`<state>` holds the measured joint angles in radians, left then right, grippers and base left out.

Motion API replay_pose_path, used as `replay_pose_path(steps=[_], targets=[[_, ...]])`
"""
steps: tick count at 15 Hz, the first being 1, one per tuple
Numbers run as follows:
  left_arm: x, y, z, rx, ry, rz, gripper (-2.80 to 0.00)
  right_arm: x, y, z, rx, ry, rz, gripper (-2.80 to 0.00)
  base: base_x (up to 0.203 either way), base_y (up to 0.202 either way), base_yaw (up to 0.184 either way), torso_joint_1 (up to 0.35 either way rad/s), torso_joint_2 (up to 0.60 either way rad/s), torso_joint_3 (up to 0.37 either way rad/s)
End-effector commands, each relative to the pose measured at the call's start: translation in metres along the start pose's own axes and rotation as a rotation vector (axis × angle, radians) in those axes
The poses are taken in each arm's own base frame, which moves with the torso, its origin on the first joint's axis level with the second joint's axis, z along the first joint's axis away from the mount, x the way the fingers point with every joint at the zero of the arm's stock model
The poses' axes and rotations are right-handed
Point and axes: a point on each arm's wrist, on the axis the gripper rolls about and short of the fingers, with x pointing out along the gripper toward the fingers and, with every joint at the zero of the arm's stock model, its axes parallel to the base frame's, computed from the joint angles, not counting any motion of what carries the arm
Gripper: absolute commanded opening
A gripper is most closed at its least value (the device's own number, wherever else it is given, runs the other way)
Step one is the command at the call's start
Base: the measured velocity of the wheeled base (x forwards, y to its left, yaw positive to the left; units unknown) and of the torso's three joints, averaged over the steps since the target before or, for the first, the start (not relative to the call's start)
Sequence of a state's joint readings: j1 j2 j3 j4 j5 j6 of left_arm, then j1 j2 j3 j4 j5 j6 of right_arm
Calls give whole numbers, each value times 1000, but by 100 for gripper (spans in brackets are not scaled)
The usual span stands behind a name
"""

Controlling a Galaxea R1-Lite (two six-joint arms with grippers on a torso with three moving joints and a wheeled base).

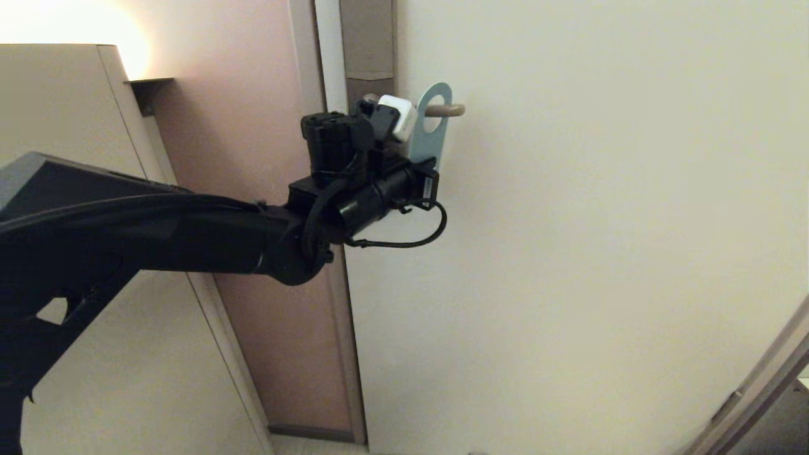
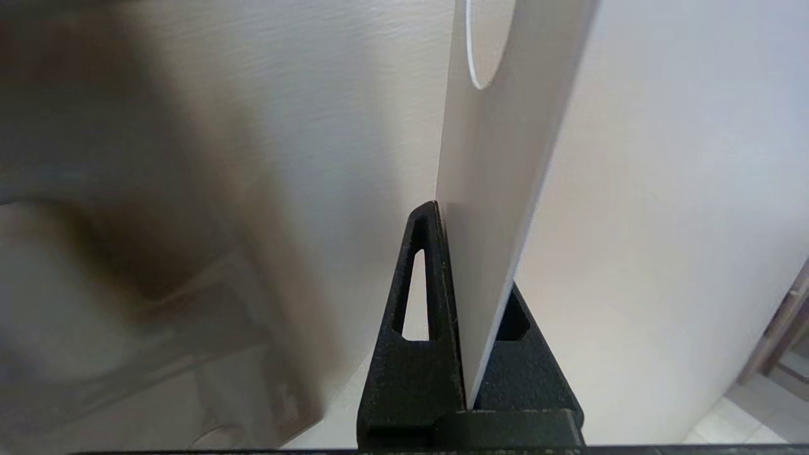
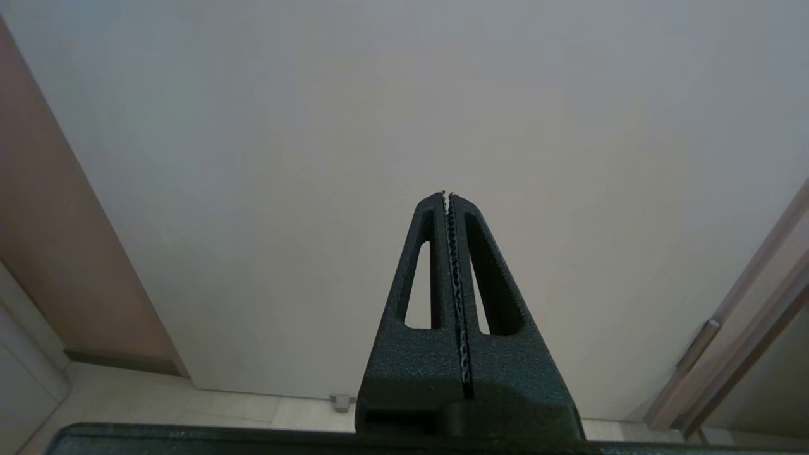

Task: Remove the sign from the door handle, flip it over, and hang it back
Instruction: Take down the sign

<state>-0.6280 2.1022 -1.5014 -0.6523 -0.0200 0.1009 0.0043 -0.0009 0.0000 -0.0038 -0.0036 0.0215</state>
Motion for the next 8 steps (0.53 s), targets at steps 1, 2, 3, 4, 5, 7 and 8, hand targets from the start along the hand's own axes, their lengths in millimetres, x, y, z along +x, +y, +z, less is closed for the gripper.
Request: replay_pose_path(steps=[1, 2, 3, 4, 5, 7, 8], targets=[[6, -4, -5, 0, 0, -7, -280, 0, 0, 0, 0, 0, 1, -280, 0, 0, 0, 0, 0, 0], [7, -4, -5, 0, -1, -7, -280, 0, 0, 0, 0, 0, 0, -280, 0, 0, 0, 0, 0, 0], [7, -4, -5, 0, -1, -7, -280, 0, 0, 0, 0, 0, 1, -280, 0, 0, 0, 0, 0, 0], [8, -4, -6, 0, 2, -7, -280, 0, 0, 0, 0, 0, -1, -280, 0, 0, 0, 0, 0, 0], [8, -4, -7, 0, 2, -7, -280, 0, 0, 0, 0, 0, 1, -280, 0, 0, 0, 0, 0, 0], [10, -5, -4, 0, -9, -9, -280, 0, 0, 0, 0, 0, -1, -280, 0, 0, 0, 0, 0, 0], [10, -7, -3, 0, -14, -11, -280, 0, 0, 0, 0, 0, -1, -280, 0, 0, 0, 0, 0, 0]])
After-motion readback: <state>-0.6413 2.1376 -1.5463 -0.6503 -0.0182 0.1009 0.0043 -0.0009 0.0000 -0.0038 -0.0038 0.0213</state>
